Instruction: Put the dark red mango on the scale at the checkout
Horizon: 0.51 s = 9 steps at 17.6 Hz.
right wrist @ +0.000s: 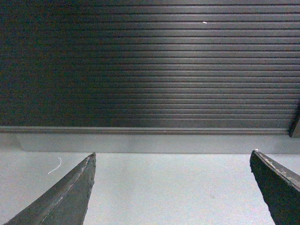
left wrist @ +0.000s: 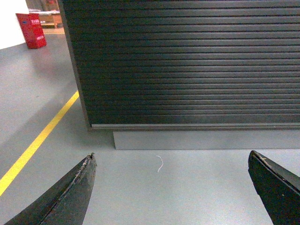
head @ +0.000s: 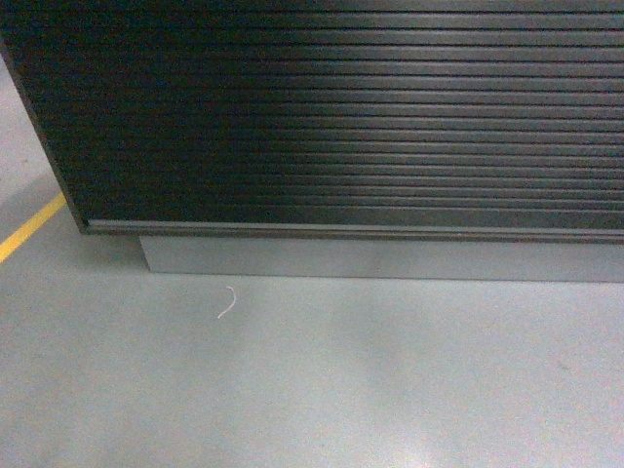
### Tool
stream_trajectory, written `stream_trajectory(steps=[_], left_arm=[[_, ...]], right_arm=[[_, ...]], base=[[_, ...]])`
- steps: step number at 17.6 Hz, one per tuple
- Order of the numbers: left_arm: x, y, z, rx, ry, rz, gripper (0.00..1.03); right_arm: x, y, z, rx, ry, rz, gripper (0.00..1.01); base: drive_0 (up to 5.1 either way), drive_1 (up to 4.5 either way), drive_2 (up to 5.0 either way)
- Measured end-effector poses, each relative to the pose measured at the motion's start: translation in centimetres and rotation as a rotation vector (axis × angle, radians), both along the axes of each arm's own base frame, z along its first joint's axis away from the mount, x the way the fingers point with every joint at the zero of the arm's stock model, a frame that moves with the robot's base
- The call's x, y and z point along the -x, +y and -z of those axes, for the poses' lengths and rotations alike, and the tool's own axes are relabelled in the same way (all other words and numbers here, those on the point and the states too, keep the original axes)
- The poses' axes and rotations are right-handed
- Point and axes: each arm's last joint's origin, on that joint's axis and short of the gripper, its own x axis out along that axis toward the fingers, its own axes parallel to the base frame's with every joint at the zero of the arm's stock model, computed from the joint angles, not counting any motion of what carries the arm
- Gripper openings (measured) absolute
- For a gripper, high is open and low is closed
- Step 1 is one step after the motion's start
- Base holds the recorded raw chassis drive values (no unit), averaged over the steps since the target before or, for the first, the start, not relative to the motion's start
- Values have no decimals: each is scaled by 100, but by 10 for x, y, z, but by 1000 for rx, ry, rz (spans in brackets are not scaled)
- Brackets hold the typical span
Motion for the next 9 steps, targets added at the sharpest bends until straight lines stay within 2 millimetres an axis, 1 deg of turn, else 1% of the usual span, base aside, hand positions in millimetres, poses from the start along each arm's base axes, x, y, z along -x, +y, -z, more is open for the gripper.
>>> stream_trajectory(steps=[9], left_arm=[[0,0,0,0,-1,0,98]], right_arm=[[0,0,0,0,-1,0,98]], base=[[13,428,-403]])
